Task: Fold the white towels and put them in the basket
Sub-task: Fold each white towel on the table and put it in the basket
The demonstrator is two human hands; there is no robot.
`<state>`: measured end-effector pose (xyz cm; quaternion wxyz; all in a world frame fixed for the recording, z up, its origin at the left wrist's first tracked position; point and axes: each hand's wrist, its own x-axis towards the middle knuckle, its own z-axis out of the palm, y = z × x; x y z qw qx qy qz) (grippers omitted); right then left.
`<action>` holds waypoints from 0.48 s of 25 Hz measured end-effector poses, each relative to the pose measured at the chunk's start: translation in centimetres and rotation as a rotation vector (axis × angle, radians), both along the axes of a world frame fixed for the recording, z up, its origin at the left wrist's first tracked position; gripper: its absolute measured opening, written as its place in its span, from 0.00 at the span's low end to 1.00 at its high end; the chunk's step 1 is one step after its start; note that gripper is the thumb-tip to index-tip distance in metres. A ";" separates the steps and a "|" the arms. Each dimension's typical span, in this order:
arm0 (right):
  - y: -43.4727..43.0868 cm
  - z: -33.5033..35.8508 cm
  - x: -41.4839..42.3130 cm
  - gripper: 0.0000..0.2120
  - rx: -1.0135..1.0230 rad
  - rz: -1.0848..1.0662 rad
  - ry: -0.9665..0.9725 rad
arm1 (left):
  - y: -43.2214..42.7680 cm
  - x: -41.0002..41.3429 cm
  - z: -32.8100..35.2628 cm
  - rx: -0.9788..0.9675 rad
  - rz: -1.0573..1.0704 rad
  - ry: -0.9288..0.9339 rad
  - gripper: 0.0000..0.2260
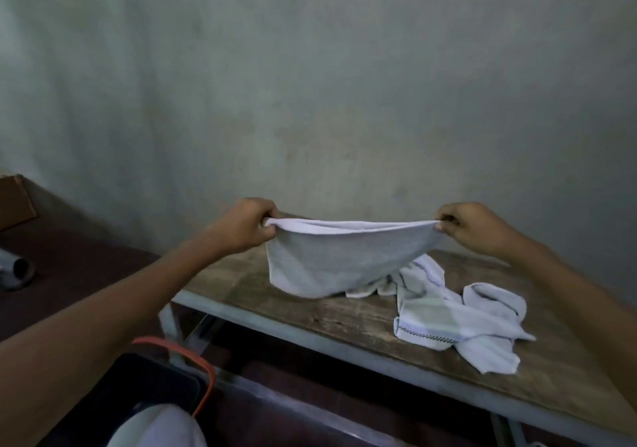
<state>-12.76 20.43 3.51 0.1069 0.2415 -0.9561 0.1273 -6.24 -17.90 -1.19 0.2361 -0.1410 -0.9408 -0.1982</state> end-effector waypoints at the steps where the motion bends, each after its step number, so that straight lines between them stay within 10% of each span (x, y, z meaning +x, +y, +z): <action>1: 0.1 1.9 0.3 0.04 -0.024 -0.001 0.041 | 0.1 0.2 2.5 0.036 -0.005 -0.001 0.11; 7: 1.7 10.6 1.4 0.04 -0.008 -0.020 0.115 | 0.1 1.6 13.6 0.362 -0.227 -0.437 0.09; 12: 2.5 14.9 3.0 0.06 -0.055 -0.044 0.144 | 1.7 3.4 17.2 0.532 -0.306 -0.317 0.10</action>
